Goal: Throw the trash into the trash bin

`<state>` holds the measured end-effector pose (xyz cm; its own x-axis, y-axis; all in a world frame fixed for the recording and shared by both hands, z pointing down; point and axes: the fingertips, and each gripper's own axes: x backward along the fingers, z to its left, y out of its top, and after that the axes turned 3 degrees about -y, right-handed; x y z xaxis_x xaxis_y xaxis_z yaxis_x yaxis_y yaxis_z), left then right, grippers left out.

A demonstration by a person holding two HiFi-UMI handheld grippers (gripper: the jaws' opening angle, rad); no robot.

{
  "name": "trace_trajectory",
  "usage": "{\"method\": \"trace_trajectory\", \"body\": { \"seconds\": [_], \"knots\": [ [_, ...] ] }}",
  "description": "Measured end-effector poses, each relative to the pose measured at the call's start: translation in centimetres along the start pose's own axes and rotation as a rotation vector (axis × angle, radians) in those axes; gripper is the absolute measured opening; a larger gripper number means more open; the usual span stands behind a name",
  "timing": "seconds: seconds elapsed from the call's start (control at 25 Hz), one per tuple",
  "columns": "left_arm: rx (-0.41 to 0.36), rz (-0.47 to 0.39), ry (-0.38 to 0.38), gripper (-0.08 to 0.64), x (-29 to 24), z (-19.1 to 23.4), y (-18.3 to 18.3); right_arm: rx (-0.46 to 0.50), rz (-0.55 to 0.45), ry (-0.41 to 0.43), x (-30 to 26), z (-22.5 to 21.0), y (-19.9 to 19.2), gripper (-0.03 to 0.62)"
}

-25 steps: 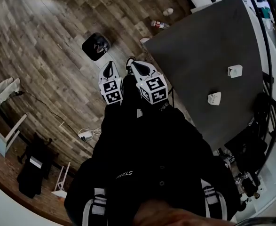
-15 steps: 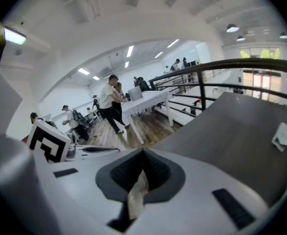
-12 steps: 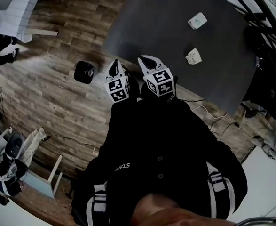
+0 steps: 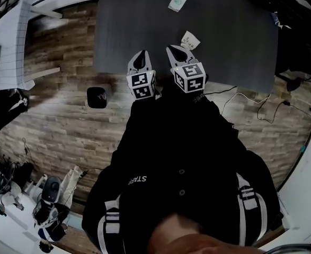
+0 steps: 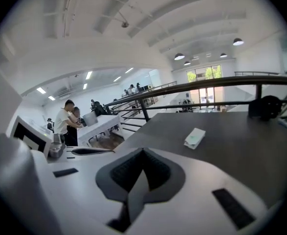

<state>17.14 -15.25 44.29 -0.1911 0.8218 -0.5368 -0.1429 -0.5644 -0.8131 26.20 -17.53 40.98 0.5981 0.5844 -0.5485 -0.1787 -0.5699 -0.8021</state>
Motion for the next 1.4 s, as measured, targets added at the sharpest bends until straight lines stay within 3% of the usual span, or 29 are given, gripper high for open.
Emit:
{"method": "trace_trajectory", "body": {
  "seconds": [0.2, 0.32, 0.44, 1.4],
  "knots": [
    [-0.057, 0.013, -0.093, 0.002, -3.3, -6.6, 0.5, -0.037, -0.029, -0.089, 3.1, -6.4, -0.5, 0.014],
    [-0.091, 0.052, -0.143, 0.002, -5.0, -8.5, -0.1, -0.056, -0.015, -0.145, 3.8, -9.0, -1.9, 0.015],
    [-0.105, 0.078, -0.146, 0.002, -6.4, -9.5, -0.6, -0.052, 0.013, -0.151, 3.9, -10.9, -2.8, 0.015],
    [-0.037, 0.295, -0.156, 0.002, -11.5, -10.0, -8.5, 0.002, 0.288, -0.097, -1.3, -14.2, -11.2, 0.015]
  ]
}}
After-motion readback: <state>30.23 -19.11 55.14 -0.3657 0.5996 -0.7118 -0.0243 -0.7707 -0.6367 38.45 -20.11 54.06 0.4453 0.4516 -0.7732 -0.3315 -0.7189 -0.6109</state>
